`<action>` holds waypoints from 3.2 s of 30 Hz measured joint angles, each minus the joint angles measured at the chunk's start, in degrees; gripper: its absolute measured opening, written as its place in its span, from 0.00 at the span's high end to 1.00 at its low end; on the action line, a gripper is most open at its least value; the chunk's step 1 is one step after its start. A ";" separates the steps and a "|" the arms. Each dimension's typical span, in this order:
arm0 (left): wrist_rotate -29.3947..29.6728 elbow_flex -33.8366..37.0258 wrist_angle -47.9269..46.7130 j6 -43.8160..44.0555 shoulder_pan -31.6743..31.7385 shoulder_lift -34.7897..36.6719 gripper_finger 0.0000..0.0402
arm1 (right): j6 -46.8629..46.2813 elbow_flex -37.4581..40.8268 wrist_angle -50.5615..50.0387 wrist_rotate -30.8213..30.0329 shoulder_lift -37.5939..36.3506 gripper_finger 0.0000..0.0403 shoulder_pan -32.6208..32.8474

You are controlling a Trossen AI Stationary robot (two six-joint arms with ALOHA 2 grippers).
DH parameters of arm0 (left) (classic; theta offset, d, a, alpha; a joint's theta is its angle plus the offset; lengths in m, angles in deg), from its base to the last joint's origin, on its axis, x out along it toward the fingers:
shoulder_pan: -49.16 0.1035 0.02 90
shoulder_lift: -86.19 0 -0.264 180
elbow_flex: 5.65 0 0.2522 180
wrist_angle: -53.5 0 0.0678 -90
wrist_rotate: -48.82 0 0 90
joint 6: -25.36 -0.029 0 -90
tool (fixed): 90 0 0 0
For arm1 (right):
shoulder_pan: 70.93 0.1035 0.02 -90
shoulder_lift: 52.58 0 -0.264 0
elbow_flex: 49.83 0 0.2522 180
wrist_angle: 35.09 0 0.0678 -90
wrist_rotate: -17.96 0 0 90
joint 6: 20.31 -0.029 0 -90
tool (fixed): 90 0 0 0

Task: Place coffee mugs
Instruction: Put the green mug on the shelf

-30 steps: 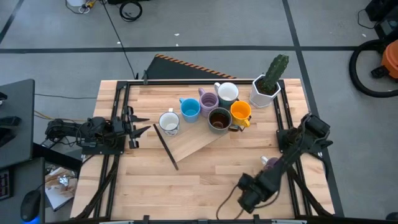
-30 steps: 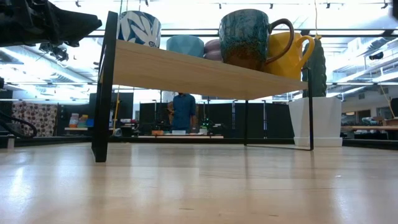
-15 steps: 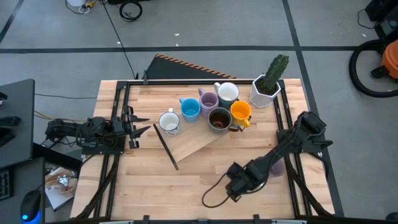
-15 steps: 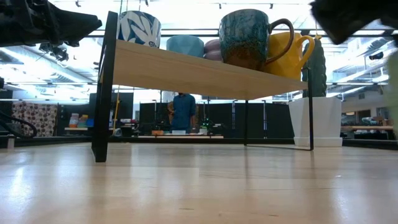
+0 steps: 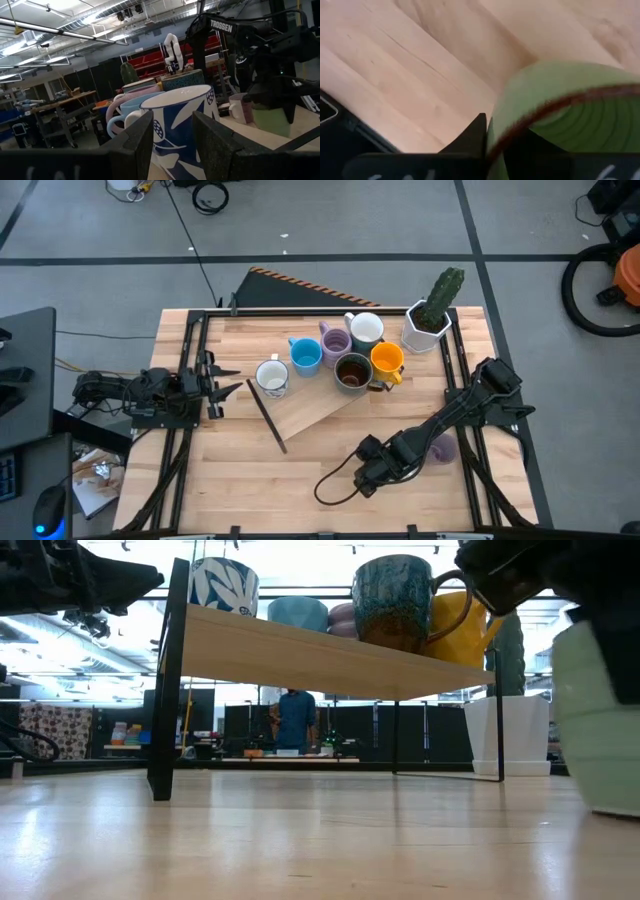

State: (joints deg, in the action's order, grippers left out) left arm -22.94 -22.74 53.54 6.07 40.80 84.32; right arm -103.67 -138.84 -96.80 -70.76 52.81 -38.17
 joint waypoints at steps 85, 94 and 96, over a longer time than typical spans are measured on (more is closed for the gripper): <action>0.00 0.00 0.07 0.07 0.00 0.02 0.65 | -5.58 7.94 -2.42 -5.86 -4.53 0.81 10.54; 0.00 0.00 0.11 0.13 -0.02 0.02 0.65 | -3.73 6.56 -1.41 -6.01 -4.42 0.85 5.83; 0.00 0.00 0.13 0.13 0.00 0.02 0.65 | -2.05 5.30 -1.34 -6.21 -4.42 0.85 3.75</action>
State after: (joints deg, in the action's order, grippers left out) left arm -22.94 -22.74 53.67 6.20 40.80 84.34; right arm -105.72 -133.53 -98.15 -76.97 48.38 -34.43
